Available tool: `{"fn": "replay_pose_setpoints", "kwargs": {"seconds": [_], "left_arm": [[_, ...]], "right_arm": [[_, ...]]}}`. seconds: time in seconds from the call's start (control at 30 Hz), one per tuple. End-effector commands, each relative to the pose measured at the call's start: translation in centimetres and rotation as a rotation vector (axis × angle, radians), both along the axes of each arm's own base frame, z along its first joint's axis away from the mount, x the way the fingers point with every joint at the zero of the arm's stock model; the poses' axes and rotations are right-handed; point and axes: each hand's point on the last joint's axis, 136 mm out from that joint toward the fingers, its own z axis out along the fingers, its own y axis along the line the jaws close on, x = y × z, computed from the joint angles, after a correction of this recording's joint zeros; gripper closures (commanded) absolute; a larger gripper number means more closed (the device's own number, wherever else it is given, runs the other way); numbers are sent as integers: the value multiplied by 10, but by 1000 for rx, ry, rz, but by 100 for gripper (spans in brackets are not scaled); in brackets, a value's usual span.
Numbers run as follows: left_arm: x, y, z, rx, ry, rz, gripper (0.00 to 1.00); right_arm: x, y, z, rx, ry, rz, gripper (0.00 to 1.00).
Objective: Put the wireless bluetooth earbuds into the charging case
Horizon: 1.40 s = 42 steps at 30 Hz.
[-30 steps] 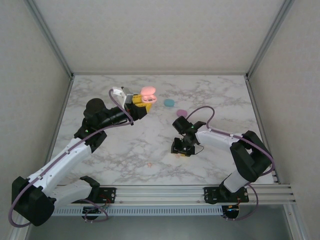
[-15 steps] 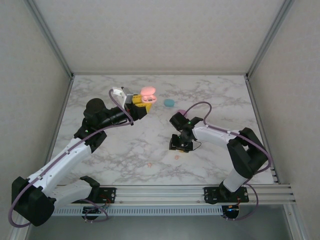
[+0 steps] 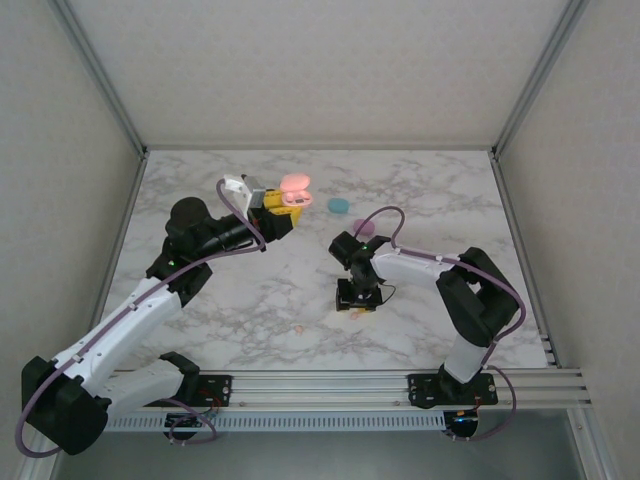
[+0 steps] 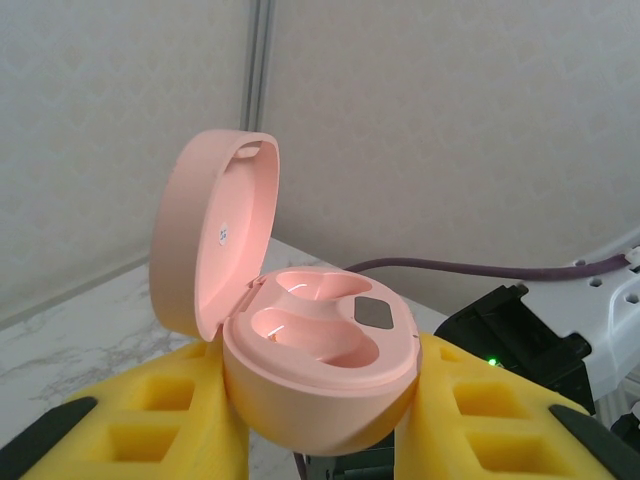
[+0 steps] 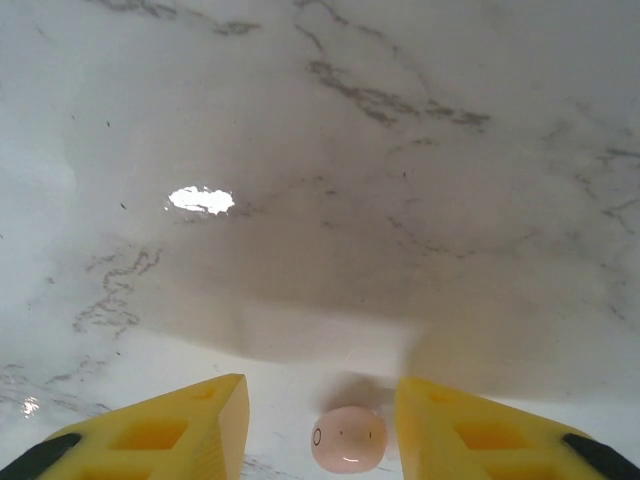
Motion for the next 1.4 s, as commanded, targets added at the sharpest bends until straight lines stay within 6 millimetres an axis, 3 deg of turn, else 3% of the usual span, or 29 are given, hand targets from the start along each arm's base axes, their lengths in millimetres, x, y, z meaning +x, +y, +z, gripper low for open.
{"fn": "replay_pose_setpoints", "kwargs": {"seconds": [0.0, 0.4, 0.73, 1.37], "left_arm": [[-7, 3, 26, -28, -60, 6, 79], [-8, 0, 26, -27, -52, -2, 79], [-8, 2, 28, -26, -61, 12, 79], [-10, 20, 30, -25, -87, 109, 79]], "right_arm": [[-17, -5, 5, 1, 44, 34, 57], [-32, -6, 9, -7, 90, 59, 57], [-24, -4, 28, -27, 35, 157, 58], [-18, 0, 9, -148, 84, 410, 65]]}}
